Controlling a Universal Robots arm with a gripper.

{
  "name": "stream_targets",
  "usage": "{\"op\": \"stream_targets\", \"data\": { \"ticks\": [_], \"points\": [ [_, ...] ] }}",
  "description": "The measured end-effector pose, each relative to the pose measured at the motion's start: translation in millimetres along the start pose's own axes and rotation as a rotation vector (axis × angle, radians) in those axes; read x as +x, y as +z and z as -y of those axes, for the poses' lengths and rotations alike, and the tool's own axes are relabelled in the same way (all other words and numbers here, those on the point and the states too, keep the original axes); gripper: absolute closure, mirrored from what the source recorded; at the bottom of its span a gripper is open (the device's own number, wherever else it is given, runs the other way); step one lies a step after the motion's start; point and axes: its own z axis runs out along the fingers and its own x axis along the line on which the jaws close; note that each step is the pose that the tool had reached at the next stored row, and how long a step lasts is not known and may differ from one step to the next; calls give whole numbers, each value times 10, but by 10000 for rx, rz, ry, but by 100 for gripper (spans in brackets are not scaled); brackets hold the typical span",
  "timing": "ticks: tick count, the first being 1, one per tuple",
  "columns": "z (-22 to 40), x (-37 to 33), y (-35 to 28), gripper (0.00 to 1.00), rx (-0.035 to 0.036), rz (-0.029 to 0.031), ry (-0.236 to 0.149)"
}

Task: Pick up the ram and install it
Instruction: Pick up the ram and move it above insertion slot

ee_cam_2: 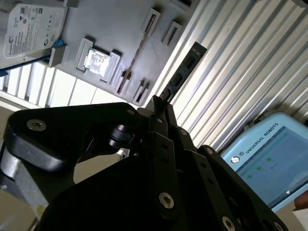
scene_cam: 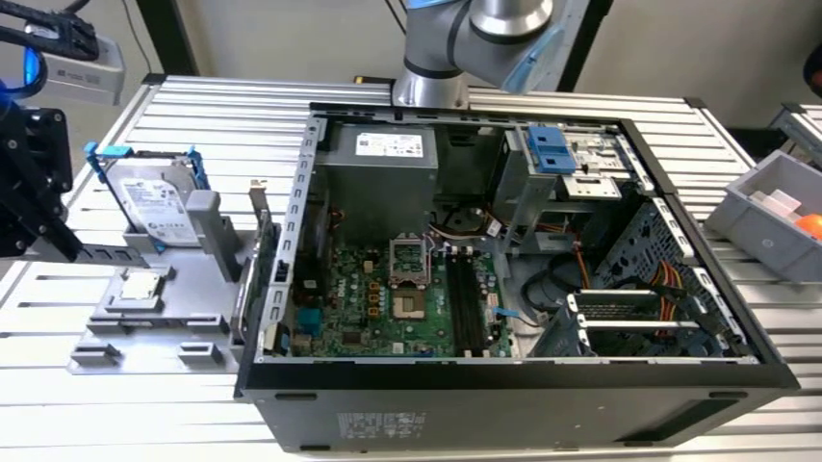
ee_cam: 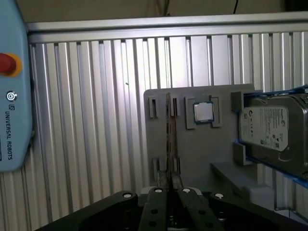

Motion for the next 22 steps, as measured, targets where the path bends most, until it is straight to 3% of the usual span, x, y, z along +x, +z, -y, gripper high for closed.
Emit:
{"op": "stream_targets", "data": {
  "ticks": [9,17,22],
  "points": [
    [-1,-6,-138,100,1,1,0],
    [2,-7,-146,100,0,0,-1],
    [64,-11,-145,100,0,0,0]
  ]
}}
